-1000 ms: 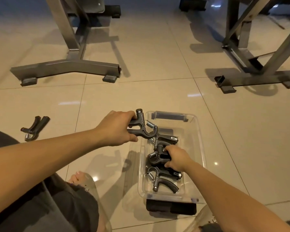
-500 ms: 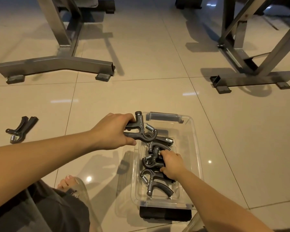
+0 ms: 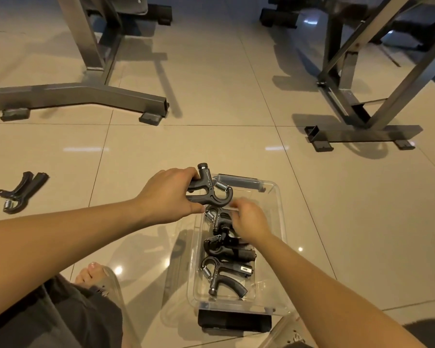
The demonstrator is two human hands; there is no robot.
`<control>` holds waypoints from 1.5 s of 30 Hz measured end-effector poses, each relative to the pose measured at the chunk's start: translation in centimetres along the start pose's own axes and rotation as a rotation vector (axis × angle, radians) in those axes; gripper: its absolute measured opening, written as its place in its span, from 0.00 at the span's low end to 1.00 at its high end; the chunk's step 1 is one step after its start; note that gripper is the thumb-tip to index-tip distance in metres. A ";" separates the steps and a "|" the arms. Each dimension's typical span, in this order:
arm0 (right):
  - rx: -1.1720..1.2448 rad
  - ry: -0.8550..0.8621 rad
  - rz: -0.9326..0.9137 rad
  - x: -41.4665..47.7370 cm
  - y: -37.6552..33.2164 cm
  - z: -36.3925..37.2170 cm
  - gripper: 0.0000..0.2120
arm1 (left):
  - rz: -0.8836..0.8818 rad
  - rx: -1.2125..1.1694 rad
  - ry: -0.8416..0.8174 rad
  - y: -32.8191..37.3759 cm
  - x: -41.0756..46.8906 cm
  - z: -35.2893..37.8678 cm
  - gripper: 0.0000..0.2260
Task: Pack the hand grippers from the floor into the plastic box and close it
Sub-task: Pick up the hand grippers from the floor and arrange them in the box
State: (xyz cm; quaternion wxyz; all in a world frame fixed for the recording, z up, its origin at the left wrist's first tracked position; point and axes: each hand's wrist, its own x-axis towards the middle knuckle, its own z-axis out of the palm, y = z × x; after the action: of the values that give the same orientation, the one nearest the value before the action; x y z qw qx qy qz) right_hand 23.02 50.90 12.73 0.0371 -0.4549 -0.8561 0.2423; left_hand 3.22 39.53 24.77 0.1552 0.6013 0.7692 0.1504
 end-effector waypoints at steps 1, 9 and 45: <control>0.091 0.034 0.028 0.8 -1.3 -2.0 0.08 | -0.018 -0.002 0.038 0.3 0.0 -0.2 0.25; 0.988 -0.106 0.342 -0.7 -8.3 -13.5 0.16 | -0.170 -0.146 0.267 2.8 0.8 -1.9 0.23; 0.048 -0.036 -0.243 -1.4 -7.0 -13.8 0.31 | -0.563 -0.989 0.072 4.3 2.3 -4.4 0.07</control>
State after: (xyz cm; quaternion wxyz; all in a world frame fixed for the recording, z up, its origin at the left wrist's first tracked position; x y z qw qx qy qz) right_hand 22.40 51.80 28.27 0.0616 -0.3421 -0.8995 0.2646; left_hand 4.62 42.61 30.47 0.4262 0.2236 0.7425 0.4659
